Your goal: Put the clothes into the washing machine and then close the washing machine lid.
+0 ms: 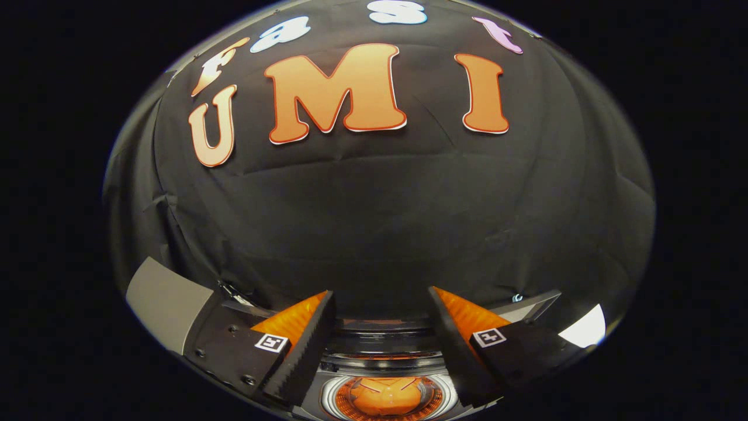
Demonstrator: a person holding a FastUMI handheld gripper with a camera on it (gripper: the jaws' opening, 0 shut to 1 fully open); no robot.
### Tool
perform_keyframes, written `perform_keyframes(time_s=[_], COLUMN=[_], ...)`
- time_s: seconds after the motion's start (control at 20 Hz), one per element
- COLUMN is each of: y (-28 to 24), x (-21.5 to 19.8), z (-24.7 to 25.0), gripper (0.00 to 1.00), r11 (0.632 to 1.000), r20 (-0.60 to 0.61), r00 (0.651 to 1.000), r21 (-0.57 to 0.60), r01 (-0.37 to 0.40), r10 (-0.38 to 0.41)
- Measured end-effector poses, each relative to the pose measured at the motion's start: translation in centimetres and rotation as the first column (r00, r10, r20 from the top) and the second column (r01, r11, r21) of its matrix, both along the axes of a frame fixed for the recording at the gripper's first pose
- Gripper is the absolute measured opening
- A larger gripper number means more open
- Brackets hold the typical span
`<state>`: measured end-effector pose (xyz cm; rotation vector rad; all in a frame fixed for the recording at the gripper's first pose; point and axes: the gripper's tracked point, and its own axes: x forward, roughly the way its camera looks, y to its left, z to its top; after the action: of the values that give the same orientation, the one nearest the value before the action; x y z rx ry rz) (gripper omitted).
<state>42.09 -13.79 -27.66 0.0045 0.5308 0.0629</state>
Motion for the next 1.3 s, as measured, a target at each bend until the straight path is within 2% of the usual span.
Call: perform_keyframes(time_s=[0.35, 0.9, 1.3], y=[-0.1, 0.1, 0.2], x=[-2.4, -10.2, -13.3], z=[0.0, -0.5, -1.5], gripper=[1.00, 0.99, 0.99], r11=[1.000, 1.000, 1.000], r20=[0.057, 0.120, 0.178], r00=[0.998, 0.993, 0.984], r21=[0.002, -0.016, -0.020], r01=[0.004, 0.020, 0.014], r10=[-0.004, -0.018, -0.010])
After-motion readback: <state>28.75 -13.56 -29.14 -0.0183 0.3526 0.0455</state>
